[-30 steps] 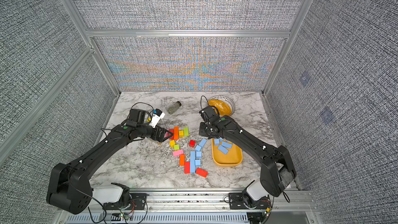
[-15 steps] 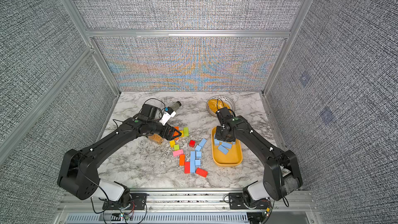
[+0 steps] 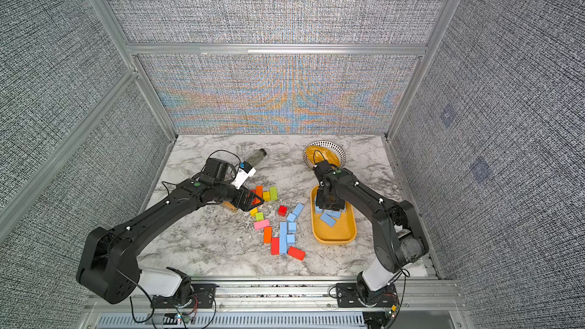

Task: Pick out the blue building blocks
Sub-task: Place the building block in the storage box.

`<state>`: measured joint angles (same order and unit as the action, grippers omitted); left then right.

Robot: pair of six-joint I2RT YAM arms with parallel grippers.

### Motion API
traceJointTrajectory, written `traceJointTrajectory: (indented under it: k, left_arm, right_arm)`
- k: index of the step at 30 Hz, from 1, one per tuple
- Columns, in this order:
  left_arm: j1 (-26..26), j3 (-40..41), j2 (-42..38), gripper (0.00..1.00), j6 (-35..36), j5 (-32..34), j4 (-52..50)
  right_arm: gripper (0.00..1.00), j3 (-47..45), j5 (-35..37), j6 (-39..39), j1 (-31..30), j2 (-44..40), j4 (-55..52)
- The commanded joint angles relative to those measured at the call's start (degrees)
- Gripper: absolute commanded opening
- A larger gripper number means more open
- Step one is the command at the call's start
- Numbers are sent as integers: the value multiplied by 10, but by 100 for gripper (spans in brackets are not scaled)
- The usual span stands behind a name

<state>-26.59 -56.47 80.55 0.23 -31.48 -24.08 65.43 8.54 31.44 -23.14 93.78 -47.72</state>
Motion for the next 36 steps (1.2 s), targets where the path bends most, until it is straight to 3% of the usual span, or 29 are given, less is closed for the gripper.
traceJointTrajectory:
  k: [1, 6, 18, 26, 36]
  left_arm:
    - [0, 0, 1, 100, 12, 7, 3]
    - [0, 0, 0, 100, 11, 2, 5]
    - [1, 3, 2, 100, 18, 1, 3]
    - [1, -1, 7, 100, 19, 1, 1]
    - [1, -1, -1, 100, 14, 4, 2]
  right_arm:
    - [23, 12, 23, -4, 5, 10, -23]
    - [23, 3, -40, 5, -13, -6, -11]
    - [25, -62, -58, 91, -53, -61, -4]
    - [34, -99, -78, 129, -71, -82, 37]
    - [60, -84, -48, 142, -77, -92, 44]
